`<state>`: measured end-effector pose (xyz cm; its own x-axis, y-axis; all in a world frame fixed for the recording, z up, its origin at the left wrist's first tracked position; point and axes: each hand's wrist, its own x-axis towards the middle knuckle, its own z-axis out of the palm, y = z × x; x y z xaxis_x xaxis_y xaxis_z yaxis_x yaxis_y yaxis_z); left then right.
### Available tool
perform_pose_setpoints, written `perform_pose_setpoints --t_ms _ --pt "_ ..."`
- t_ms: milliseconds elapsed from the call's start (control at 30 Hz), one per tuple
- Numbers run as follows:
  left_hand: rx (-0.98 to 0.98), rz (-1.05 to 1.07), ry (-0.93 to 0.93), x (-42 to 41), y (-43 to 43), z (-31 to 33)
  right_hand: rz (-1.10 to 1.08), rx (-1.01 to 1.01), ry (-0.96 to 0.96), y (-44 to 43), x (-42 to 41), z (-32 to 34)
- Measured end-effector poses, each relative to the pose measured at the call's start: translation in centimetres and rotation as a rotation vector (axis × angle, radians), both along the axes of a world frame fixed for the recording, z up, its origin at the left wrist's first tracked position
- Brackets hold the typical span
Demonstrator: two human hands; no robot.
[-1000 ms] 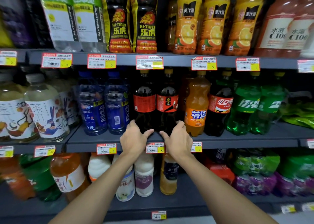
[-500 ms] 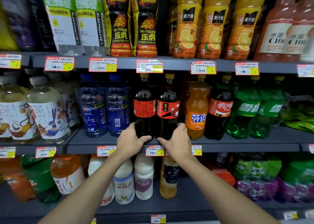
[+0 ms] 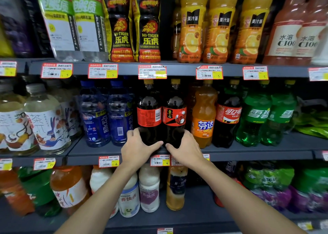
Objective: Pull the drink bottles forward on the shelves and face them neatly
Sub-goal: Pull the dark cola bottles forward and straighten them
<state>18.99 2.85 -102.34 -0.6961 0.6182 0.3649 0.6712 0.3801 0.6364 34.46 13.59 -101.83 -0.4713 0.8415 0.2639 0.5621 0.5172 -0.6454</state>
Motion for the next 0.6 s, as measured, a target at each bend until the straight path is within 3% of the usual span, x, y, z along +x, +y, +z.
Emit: perform_pose_setpoints --t_ms 300,467,600 --pt "0.117 -0.160 -0.049 -1.7 -1.9 -0.6 -0.067 0.028 0.136 -0.1 -0.5 -1.1" --pt "0.150 0.039 -0.084 1.1 -0.6 -0.8 -0.052 0.024 0.139 -0.2 -0.3 -1.3" --pt "0.169 0.080 0.005 1.0 0.3 -0.5 0.022 0.048 0.121 0.0 0.0 -1.3"
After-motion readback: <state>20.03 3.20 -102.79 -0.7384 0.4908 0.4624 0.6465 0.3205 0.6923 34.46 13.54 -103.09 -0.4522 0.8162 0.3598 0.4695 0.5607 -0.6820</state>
